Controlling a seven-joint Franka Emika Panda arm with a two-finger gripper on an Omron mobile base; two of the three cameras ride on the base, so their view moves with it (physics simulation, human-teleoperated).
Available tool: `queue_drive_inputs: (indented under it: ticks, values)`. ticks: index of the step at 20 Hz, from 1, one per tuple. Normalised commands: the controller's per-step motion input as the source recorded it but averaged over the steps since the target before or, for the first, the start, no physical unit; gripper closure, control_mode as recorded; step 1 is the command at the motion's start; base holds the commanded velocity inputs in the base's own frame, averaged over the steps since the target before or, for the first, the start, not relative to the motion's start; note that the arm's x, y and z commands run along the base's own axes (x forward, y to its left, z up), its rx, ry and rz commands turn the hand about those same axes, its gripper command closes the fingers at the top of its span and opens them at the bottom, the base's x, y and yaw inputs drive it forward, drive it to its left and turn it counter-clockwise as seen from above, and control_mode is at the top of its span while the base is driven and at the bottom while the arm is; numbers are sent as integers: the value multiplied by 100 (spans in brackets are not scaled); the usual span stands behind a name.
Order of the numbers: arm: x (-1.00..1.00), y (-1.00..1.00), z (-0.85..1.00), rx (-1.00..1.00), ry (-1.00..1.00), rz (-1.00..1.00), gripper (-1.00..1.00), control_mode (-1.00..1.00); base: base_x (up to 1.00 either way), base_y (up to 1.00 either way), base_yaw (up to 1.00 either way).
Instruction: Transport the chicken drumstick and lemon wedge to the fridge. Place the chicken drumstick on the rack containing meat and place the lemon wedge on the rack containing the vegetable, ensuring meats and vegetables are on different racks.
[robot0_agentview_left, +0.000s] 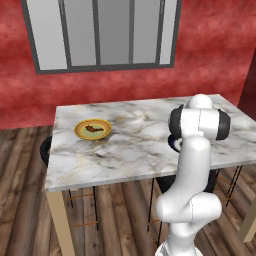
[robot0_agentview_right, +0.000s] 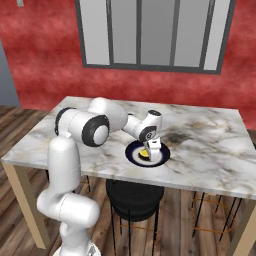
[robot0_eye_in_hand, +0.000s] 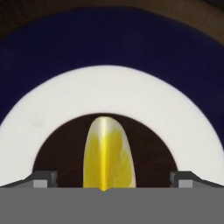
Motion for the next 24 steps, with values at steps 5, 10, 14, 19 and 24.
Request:
queue_drive_inputs:
  ticks: [5,10,14,19,24]
  values:
    - [0,10,-42,0,-1,-1,100,-100,0,0,0]
    - [0,16,-51,0,-1,-3,100,-100,0,0,0]
    - [0,12,-52,0,0,-4,100,-100,0,0,0]
    - [0,4,-35,0,-2,-6,100,-100,0,0,0]
    - [9,0,-21,0,0,-2,100,-100,0,0,0]
